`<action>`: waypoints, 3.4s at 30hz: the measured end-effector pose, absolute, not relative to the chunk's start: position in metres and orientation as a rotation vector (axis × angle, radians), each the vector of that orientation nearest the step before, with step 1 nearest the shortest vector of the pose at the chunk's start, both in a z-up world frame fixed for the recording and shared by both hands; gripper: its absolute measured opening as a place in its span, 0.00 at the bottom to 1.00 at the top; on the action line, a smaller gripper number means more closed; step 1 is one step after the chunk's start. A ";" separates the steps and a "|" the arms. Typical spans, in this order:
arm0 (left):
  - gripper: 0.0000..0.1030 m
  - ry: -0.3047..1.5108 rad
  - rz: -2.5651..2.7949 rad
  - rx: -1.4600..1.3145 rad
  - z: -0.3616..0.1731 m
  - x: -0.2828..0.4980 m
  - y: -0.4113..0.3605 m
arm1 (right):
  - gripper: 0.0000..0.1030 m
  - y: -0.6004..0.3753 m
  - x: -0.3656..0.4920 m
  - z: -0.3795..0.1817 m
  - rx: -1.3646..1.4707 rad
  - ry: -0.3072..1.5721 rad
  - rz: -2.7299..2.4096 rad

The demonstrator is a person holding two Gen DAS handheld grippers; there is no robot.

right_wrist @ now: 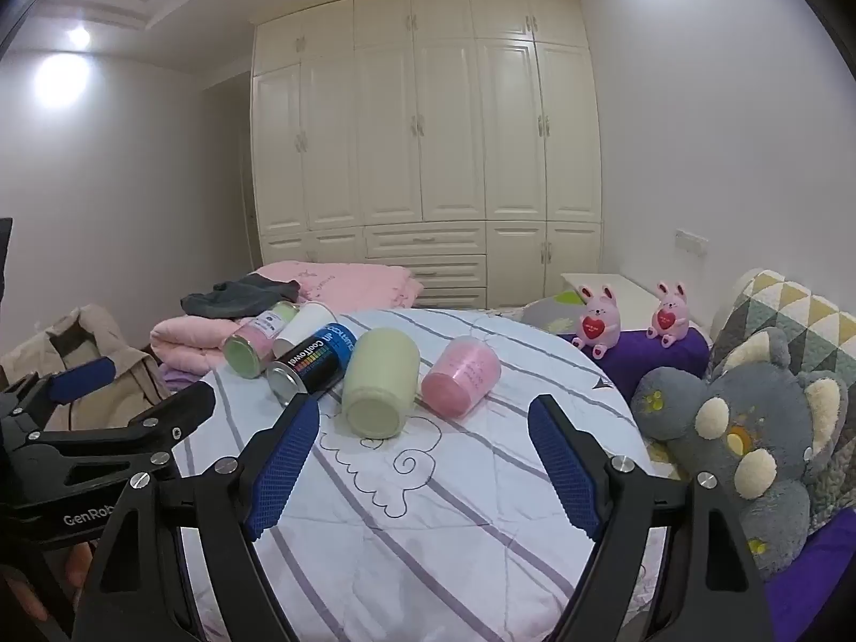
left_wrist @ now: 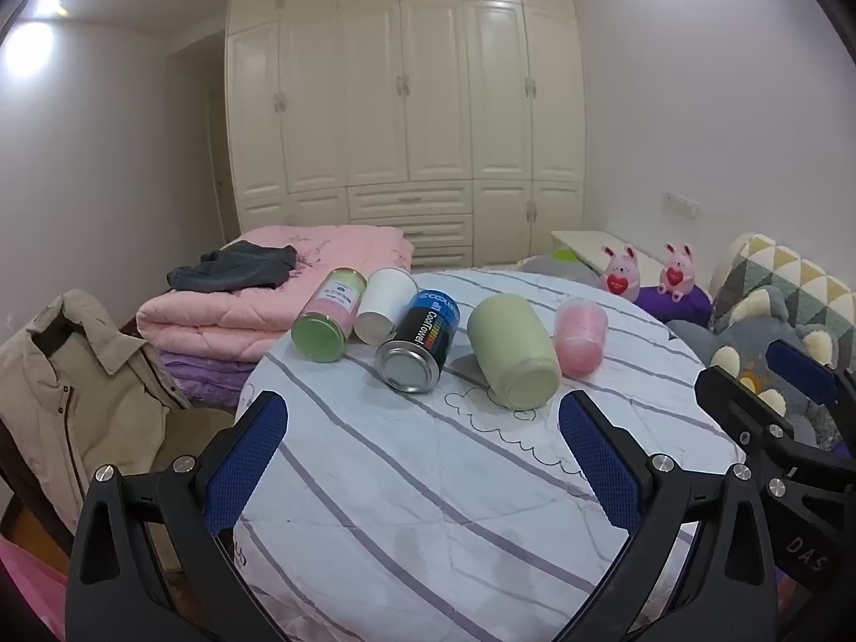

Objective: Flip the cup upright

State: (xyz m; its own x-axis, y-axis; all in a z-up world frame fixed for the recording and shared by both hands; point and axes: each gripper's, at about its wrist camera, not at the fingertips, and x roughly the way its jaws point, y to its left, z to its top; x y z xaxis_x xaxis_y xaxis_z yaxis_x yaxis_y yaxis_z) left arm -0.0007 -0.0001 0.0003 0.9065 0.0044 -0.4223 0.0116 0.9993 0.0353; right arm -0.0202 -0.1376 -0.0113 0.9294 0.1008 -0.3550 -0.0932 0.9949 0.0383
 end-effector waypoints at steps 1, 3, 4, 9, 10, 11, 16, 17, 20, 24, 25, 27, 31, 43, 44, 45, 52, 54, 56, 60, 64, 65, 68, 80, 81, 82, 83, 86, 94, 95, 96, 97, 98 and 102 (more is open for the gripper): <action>1.00 0.435 -0.003 0.035 0.000 -0.001 0.000 | 0.79 -0.138 -0.020 -0.012 0.017 0.369 0.097; 1.00 0.444 -0.004 0.040 0.000 0.000 0.000 | 0.79 -0.139 -0.020 -0.013 0.017 0.376 0.099; 1.00 0.444 -0.002 0.041 0.001 0.000 0.000 | 0.79 -0.139 -0.019 -0.013 0.015 0.381 0.099; 1.00 0.445 -0.006 0.045 0.000 -0.003 -0.005 | 0.79 -0.137 -0.018 -0.015 -0.001 0.395 0.091; 1.00 0.445 -0.006 0.047 0.000 -0.004 -0.006 | 0.79 -0.132 -0.013 -0.017 0.012 0.395 0.105; 1.00 0.446 -0.005 0.049 0.000 -0.005 -0.007 | 0.79 -0.130 -0.014 -0.017 0.010 0.393 0.107; 1.00 0.453 -0.006 0.044 -0.002 0.000 -0.002 | 0.79 -0.133 -0.015 -0.016 0.013 0.397 0.105; 1.00 0.453 -0.006 0.044 -0.002 0.000 -0.003 | 0.79 -0.134 -0.015 -0.016 0.015 0.398 0.106; 1.00 0.452 -0.006 0.045 -0.004 -0.001 -0.004 | 0.79 -0.136 -0.015 -0.016 0.020 0.399 0.108; 1.00 0.449 -0.019 0.034 -0.005 -0.002 -0.004 | 0.79 -0.136 -0.016 -0.015 0.025 0.390 0.115; 1.00 0.450 -0.017 0.036 -0.005 -0.002 -0.005 | 0.79 -0.136 -0.015 -0.015 0.022 0.392 0.113; 1.00 0.447 -0.018 0.039 -0.004 -0.002 -0.004 | 0.79 -0.136 -0.014 -0.016 0.018 0.398 0.112; 1.00 0.451 -0.020 0.039 -0.003 -0.002 -0.004 | 0.79 -0.137 -0.013 -0.017 0.027 0.405 0.116; 1.00 0.448 -0.020 0.045 -0.002 -0.003 -0.004 | 0.79 -0.136 -0.015 -0.016 0.021 0.406 0.114; 1.00 0.450 -0.021 0.046 -0.002 -0.002 -0.004 | 0.79 -0.136 -0.015 -0.016 0.023 0.407 0.113; 1.00 0.450 -0.021 0.047 -0.002 -0.002 -0.004 | 0.79 -0.137 -0.015 -0.016 0.024 0.408 0.111; 1.00 0.448 -0.021 0.045 -0.002 -0.002 -0.003 | 0.79 -0.138 -0.013 -0.015 0.031 0.422 0.110; 1.00 0.449 -0.020 0.046 -0.002 -0.002 -0.003 | 0.79 -0.138 -0.012 -0.015 0.033 0.422 0.110; 1.00 0.449 -0.021 0.047 -0.002 -0.002 -0.003 | 0.79 -0.138 -0.011 -0.014 0.032 0.425 0.111; 1.00 0.452 -0.016 0.053 -0.001 -0.003 -0.004 | 0.79 -0.138 -0.012 -0.014 0.033 0.431 0.110; 1.00 0.457 -0.016 0.057 -0.001 -0.004 -0.004 | 0.79 -0.138 -0.011 -0.014 0.036 0.436 0.112; 1.00 0.461 -0.017 0.059 -0.002 -0.002 -0.005 | 0.79 -0.138 -0.011 -0.015 0.035 0.438 0.112; 1.00 0.473 -0.017 0.059 -0.003 0.002 -0.005 | 0.79 -0.139 -0.007 -0.016 0.035 0.450 0.111; 1.00 0.598 -0.044 0.051 -0.012 0.050 -0.004 | 0.79 -0.139 0.028 -0.019 0.009 0.540 0.091; 1.00 0.618 -0.046 0.044 -0.013 0.059 -0.003 | 0.79 -0.140 0.032 -0.019 0.010 0.553 0.091; 1.00 0.629 -0.045 0.042 -0.014 0.064 -0.003 | 0.79 -0.141 0.038 -0.018 0.011 0.567 0.094; 1.00 0.648 -0.041 0.038 -0.015 0.072 -0.002 | 0.79 -0.141 0.043 -0.017 0.012 0.578 0.097; 1.00 0.702 -0.035 0.042 -0.018 0.095 0.001 | 0.79 -0.142 0.060 -0.013 0.011 0.604 0.091; 1.00 0.843 -0.046 0.061 -0.019 0.164 0.003 | 0.79 -0.149 0.111 -0.010 0.033 0.691 0.089; 1.00 0.861 -0.049 0.069 -0.020 0.172 0.002 | 0.79 -0.150 0.116 -0.011 0.034 0.700 0.092; 1.00 0.879 -0.049 0.080 -0.022 0.180 0.001 | 0.79 -0.150 0.123 -0.012 0.035 0.714 0.096; 1.00 0.907 -0.051 0.099 -0.025 0.192 -0.001 | 0.79 -0.151 0.131 -0.013 0.035 0.730 0.098; 1.00 0.924 -0.054 0.111 -0.027 0.198 -0.003 | 0.79 -0.152 0.136 -0.014 0.035 0.745 0.099; 1.00 1.033 -0.089 0.130 -0.041 0.230 -0.006 | 0.79 -0.156 0.161 -0.019 0.081 0.818 0.148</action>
State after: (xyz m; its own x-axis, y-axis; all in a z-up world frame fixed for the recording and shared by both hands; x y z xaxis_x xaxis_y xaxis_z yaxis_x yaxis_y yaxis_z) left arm 0.2304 -0.0061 -0.0414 0.5098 -0.0120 -0.8602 0.1347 0.9887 0.0660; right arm 0.1614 -0.1564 -0.0186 0.6737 0.1628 -0.7208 -0.1006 0.9866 0.1288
